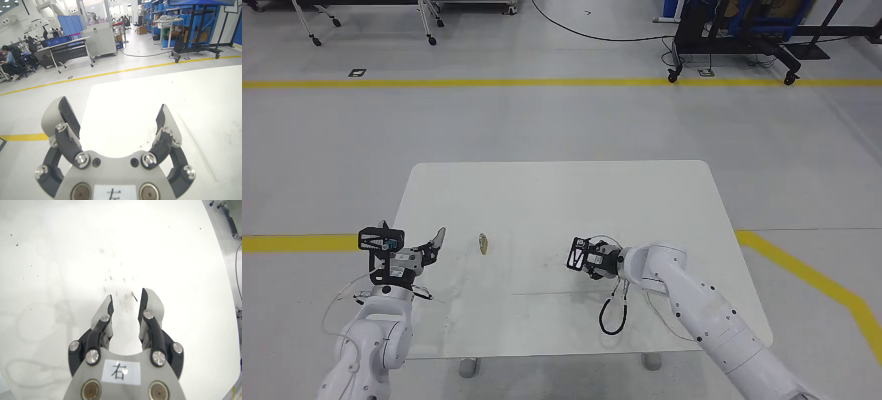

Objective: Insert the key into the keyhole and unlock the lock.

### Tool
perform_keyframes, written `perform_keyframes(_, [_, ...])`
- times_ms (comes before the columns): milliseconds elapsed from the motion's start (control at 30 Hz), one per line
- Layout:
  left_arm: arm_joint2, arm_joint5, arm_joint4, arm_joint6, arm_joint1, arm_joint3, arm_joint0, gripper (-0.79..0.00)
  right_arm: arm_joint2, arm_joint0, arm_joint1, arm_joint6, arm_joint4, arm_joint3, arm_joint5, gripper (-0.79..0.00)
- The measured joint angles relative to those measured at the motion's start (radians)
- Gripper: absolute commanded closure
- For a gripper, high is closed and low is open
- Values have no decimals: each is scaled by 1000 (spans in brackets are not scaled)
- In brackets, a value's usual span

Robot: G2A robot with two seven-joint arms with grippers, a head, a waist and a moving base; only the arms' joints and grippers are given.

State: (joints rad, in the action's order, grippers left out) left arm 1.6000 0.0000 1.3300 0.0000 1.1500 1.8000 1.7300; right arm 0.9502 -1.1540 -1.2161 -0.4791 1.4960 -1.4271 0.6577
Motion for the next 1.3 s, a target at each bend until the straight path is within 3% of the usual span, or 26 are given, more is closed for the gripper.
perform_keyframes(433, [0, 0, 0, 0, 0, 0, 0, -785, -68, 81, -23, -41, 4, 78, -9, -99])
perform_keyframes(533, [0, 0, 0, 0, 0, 0, 0, -785, -79, 93, -28, -42, 0, 93, -6, 0])
perform_keyframes(733, [0, 0, 0, 0, 0, 0, 0, -785, -81, 104, -29, -37, -7, 97, 10, 0])
perform_keyframes(933, [0, 0, 0, 0, 0, 0, 0, -785, -1, 64, -3, -13, -40, 12, 56, 0])
perform_keyframes(1133, [0, 0, 0, 0, 0, 0, 0, -785, 159, -36, 35, 83, -191, -93, 133, 0])
perform_keyframes(1300, [0, 0, 0, 0, 0, 0, 0, -785, 260, -101, 47, 154, -511, -54, 199, 0])
